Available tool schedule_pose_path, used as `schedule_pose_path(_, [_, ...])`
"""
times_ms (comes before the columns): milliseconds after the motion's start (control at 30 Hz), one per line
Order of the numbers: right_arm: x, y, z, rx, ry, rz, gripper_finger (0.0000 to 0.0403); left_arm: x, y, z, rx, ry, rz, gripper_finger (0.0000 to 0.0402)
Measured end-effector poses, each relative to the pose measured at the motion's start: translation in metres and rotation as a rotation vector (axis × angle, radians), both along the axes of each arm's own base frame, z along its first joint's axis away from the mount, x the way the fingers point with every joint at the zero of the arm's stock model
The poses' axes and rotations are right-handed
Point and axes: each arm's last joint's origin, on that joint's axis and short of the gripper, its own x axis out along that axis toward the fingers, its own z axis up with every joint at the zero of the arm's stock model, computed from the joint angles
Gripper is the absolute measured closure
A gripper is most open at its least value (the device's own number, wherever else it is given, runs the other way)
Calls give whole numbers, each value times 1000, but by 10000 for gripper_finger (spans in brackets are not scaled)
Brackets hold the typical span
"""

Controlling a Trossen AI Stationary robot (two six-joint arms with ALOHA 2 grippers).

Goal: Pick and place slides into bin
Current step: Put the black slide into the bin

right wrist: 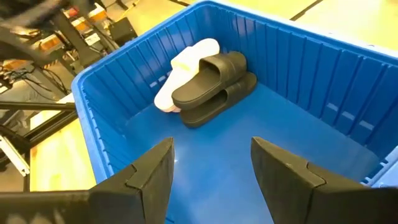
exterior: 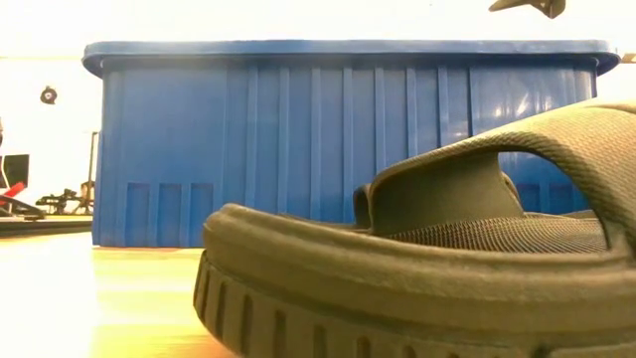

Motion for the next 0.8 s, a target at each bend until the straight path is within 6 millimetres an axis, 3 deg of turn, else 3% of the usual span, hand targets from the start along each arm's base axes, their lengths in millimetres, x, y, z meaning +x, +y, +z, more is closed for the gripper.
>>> schedule_pose_path(133, [0, 0, 0, -1, 0, 0, 199, -5, -24, 14, -378, -146, -91, 61])
schedule_pose_path(267, [0, 0, -1, -1, 7, 0, 199, 0, -67, 6, -515, -103, -218, 61])
schedule_pose_path(400, [-1, 0, -1, -1, 11, 1, 199, 14, -116, -23, -527, 36, -305, 61])
schedule_pose_path(500, [-1, 0, -1, -1, 12, 1, 199, 24, -139, -45, -594, 113, -279, 61])
schedule_pose_path(667, [-1, 0, -1, 0, 12, 3, 199, 38, -165, -77, -683, 241, -275, 61])
schedule_pose_path(800, [-1, 0, -1, 1, 11, 3, 200, 48, -173, -97, -664, 291, -258, 61])
